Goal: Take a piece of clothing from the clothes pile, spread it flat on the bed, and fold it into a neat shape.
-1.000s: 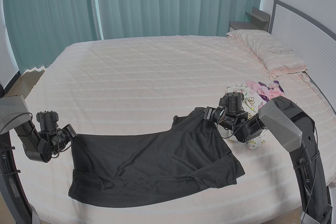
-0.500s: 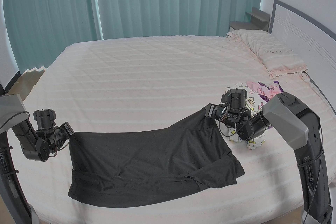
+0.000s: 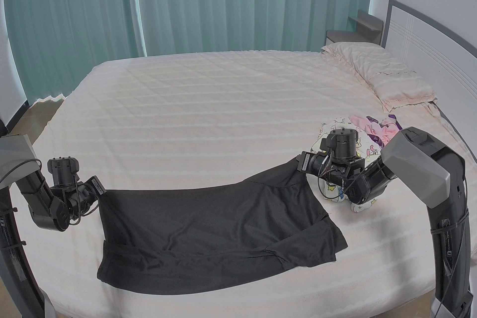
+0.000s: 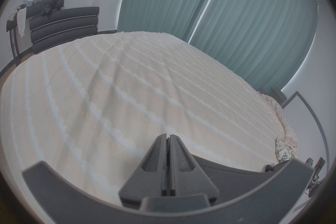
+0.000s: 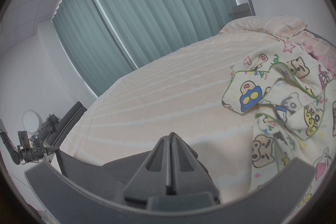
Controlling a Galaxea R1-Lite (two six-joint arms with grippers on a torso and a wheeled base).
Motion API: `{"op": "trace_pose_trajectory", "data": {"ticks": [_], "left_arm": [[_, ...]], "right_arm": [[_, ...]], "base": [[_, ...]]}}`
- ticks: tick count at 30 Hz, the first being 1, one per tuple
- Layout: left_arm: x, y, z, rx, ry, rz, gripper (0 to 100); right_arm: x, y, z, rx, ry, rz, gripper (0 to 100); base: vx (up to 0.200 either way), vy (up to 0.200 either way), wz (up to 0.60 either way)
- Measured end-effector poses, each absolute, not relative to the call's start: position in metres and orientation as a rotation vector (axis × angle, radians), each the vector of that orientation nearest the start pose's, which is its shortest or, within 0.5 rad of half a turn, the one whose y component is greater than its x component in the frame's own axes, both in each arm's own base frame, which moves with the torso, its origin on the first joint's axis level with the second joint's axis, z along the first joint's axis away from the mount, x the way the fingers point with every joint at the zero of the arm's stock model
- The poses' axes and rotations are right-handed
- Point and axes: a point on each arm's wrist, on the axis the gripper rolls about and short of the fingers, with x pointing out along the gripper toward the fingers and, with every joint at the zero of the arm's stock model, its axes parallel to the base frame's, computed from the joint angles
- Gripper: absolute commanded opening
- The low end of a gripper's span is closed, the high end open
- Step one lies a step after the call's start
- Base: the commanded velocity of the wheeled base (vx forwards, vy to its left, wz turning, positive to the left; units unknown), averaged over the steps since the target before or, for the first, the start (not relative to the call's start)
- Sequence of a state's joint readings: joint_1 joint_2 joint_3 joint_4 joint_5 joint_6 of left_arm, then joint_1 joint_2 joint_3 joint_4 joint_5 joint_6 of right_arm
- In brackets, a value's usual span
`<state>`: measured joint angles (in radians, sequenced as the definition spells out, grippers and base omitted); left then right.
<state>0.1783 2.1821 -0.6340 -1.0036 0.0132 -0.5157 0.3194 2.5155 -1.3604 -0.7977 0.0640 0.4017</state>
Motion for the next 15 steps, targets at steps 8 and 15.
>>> {"op": "trace_pose_trajectory", "data": {"ticks": [8,15], "left_arm": [[0.332,0.059,0.018,-0.545,0.496,0.315,0],[0.322,0.057,0.016,-0.482,0.534,0.303,0]], "right_arm": [[0.429,0.141,0.013,0.353,0.437,0.322,0],[0.408,0.134,0.014,0.356,0.447,0.338,0]], "base": [[0.000,0.000,0.00],[0.000,0.000,0.00]]}}
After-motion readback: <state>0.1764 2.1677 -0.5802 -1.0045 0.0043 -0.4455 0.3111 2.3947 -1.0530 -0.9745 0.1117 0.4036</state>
